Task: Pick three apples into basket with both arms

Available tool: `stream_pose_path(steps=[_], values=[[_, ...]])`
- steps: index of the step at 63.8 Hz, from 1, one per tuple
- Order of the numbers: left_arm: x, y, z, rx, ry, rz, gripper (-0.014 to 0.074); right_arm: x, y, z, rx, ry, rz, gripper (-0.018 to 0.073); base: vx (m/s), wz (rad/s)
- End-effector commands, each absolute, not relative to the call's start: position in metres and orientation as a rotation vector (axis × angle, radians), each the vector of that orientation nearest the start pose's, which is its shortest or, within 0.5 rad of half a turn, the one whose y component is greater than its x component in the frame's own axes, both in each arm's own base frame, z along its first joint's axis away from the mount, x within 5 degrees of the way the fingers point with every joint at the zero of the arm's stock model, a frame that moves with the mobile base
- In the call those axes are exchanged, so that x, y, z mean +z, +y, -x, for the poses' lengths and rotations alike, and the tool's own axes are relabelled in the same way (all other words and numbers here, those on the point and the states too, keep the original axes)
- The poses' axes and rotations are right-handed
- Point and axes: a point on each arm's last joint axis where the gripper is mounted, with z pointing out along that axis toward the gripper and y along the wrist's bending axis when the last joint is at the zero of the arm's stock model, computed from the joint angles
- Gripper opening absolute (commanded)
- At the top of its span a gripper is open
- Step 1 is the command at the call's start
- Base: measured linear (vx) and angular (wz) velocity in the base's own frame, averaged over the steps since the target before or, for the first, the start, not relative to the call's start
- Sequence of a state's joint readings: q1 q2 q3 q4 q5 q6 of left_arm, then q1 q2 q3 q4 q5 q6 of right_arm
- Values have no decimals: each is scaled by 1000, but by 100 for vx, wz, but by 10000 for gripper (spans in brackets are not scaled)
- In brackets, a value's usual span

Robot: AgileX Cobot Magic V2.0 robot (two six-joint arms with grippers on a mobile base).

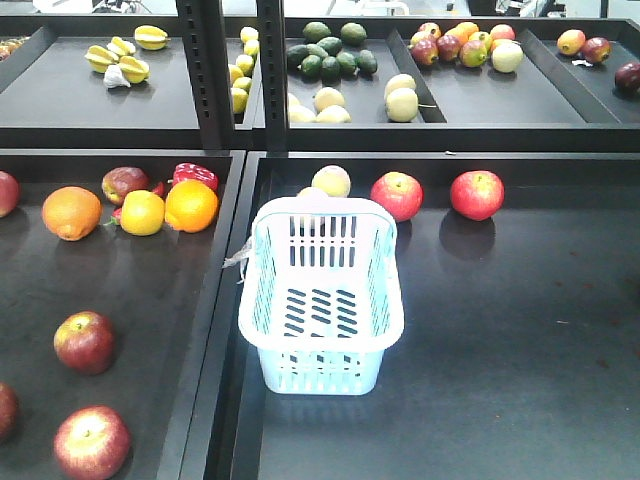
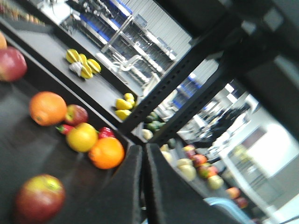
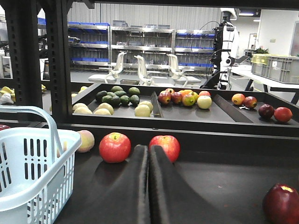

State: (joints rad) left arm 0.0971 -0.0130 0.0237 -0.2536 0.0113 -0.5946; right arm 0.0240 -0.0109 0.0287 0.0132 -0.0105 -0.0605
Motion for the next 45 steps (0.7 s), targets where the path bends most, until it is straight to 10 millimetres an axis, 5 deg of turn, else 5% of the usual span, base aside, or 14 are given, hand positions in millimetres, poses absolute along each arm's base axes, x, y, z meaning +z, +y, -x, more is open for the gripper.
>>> stream_pose_path(steps=[1,15,21,30,45], values=[[210,8,-54,-721,1227,773,-6,208,1,-56,-32,1418,54,-4,0,0],[209,12,-54,-1275,893,1260,-6,208,1,-56,-32,1418,54,-4,0,0],[218,12,-52,-1413,785,1341,-6,208,1,-56,-32,1418,54,-4,0,0],[279,8,-35,-1423,762,1108,-6,208,1,-56,-32,1418,54,-4,0,0],[378,1,16,-1077,750,605,-6,208,1,-56,-32,1418,54,-4,0,0]])
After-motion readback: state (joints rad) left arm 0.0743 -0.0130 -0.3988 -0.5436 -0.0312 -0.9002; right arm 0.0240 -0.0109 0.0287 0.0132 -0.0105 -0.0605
